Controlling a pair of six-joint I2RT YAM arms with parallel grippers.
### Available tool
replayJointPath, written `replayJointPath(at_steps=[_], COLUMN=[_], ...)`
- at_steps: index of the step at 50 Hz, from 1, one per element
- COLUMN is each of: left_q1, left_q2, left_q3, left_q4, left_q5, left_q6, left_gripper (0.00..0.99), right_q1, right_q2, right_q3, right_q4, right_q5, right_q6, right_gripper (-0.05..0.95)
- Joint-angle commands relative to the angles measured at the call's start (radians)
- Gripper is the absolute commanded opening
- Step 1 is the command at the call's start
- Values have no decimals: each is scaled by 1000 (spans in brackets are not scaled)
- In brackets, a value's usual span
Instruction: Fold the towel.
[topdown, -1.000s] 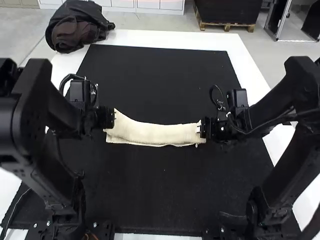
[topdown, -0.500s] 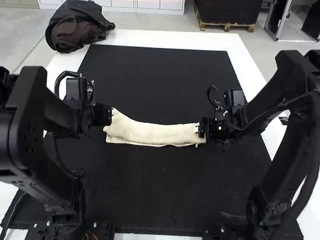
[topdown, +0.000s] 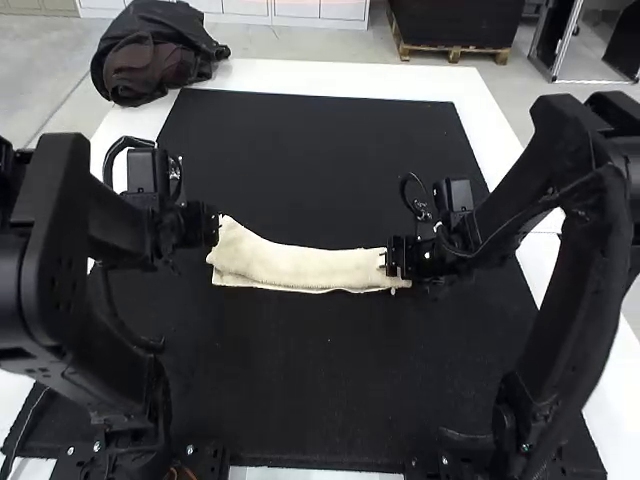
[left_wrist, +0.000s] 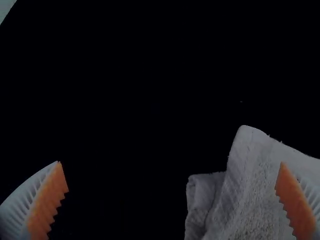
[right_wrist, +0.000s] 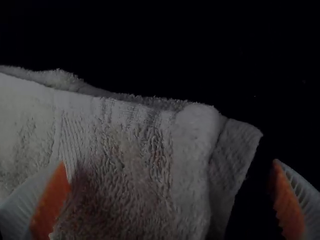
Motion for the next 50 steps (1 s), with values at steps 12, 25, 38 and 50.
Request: replayJointPath(at_steps=[12, 25, 38, 50], left_q1=[10, 36, 57, 64], left_q2=[-72, -80, -80, -80], left_q3=[45, 51, 55, 66], left_q4=[-37, -69, -64, -55], left_q5=[-9, -9, -10, -10], left_q6=[2, 2, 23, 25], left_gripper=[970, 970, 970, 970], right_q1=[27, 18, -55, -78], right_q2=[69, 83, -5, -98], right_q3=[29, 38, 58, 138], right_q4=[16, -27, -109, -231], right_q5=[-41, -91, -90, -93], right_q6=[-3, 29, 31, 46], right_gripper=[508, -28, -30, -30])
